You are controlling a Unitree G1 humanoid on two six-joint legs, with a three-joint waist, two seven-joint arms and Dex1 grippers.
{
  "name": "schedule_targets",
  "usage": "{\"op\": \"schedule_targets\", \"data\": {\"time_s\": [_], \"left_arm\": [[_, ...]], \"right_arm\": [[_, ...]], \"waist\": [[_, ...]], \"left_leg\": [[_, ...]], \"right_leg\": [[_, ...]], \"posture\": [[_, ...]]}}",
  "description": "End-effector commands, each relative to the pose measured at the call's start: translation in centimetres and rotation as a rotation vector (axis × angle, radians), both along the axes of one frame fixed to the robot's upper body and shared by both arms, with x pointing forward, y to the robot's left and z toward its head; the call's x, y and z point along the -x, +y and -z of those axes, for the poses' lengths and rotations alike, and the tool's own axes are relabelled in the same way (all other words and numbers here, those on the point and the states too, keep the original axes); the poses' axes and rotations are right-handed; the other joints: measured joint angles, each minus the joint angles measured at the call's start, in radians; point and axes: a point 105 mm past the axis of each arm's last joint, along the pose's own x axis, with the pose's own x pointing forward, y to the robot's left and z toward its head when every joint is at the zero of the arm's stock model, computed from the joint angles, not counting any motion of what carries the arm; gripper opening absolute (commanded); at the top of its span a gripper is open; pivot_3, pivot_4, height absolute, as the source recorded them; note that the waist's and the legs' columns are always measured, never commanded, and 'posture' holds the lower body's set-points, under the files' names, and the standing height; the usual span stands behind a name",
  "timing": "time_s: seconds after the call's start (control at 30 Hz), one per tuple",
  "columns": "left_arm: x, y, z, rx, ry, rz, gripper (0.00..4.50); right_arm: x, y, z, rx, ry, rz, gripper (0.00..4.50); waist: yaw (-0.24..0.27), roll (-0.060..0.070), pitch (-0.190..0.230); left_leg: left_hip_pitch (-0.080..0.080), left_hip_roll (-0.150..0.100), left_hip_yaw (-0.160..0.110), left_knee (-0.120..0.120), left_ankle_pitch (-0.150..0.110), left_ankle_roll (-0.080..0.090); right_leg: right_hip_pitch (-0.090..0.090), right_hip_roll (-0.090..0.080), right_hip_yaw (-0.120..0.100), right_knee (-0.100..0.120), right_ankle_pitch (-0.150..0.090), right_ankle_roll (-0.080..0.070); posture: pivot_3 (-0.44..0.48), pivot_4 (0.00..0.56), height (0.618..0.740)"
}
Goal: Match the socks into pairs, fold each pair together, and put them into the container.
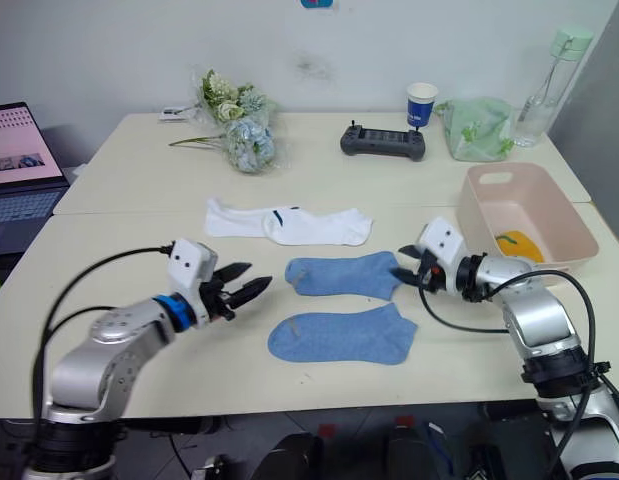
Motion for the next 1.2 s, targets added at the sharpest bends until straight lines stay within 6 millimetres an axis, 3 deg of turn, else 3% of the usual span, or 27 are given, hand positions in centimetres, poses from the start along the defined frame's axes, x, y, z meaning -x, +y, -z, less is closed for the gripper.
{"op": "schedule_targets", "data": {"time_s": [0.03, 0.2, 0.4, 0.73, 0.8, 1.03, 1.2], "left_arm": [[-0.1, -1.3, 0.2, -0.22, -0.163, 0.228, 2.72], [-0.7, -1.9, 1.8, -0.428, -0.241, 0.421, 2.72], [-1.2, -3.5, 3.7, -0.499, -0.27, 0.555, 2.72], [-3.3, -4.7, 4.4, -0.548, -0.307, 0.559, 2.72], [-3.4, -4.9, 4.6, -0.552, -0.306, 0.564, 2.33], [-3.9, -5.0, 4.5, -0.533, -0.303, 0.539, 0.14], [-4.1, -5.1, 4.1, -0.478, -0.286, 0.517, 0.03]], "right_arm": [[0.1, 0.3, 0.7, 0.144, -0.134, -0.144, 2.38], [0.1, 0.2, 1.5, 0.282, -0.216, -0.288, 2.38], [0.4, 0.2, 2.5, 0.372, -0.246, -0.398, 2.38], [-0.8, 0.6, 3.8, 0.389, -0.251, -0.385, 2.38], [-1.1, 0.8, 3.8, 0.373, -0.251, -0.373, 2.38], [-1.2, 0.7, 3.5, 0.337, -0.225, -0.354, 0.03], [-1.3, 0.9, 2.9, 0.271, -0.211, -0.325, 0.0]], "waist": [[0.002, 0.0, 0.0], [0.002, 0.0, 0.0], [-0.001, 0.0, 0.0], [-0.004, 0.0, 0.0], [-0.005, 0.0, 0.0], [-0.007, 0.0, 0.0], [-0.009, 0.0, 0.0]], "left_leg": [[0.0, 0.0, 0.0, 0.0, 0.0, 0.0], [-0.001, 0.0, -0.001, 0.0, 0.0, 0.0], [-0.001, 0.0, -0.001, 0.0, 0.0, 0.0], [0.0, 0.0, -0.001, 0.001, 0.0, 0.0], [0.0, 0.0, -0.001, 0.001, 0.0, 0.0], [0.0, 0.0, -0.001, 0.002, 0.0, 0.0], [0.0, 0.0, -0.001, 0.002, 0.0, 0.0]], "right_leg": [[0.001, 0.0, 0.0, -0.001, 0.0, 0.0], [0.0, 0.0, -0.001, -0.003, 0.001, 0.0], [0.0, 0.0, -0.001, -0.003, 0.001, 0.0], [0.001, 0.001, -0.001, -0.001, 0.001, 0.0], [0.001, 0.001, -0.001, 0.0, 0.001, 0.0], [0.0, 0.001, -0.001, 0.001, 0.001, 0.0], [-0.001, 0.001, 0.0, 0.002, 0.001, 0.0]], "posture": [[0.0, 0.15, 0.74], [0.0, 0.15, 0.74], [0.0, 0.15, 0.74], [0.0, 0.15, 0.74], [0.0, 0.15, 0.74], [0.0, 0.15, 0.74], [0.0, 0.15, 0.74]]}}
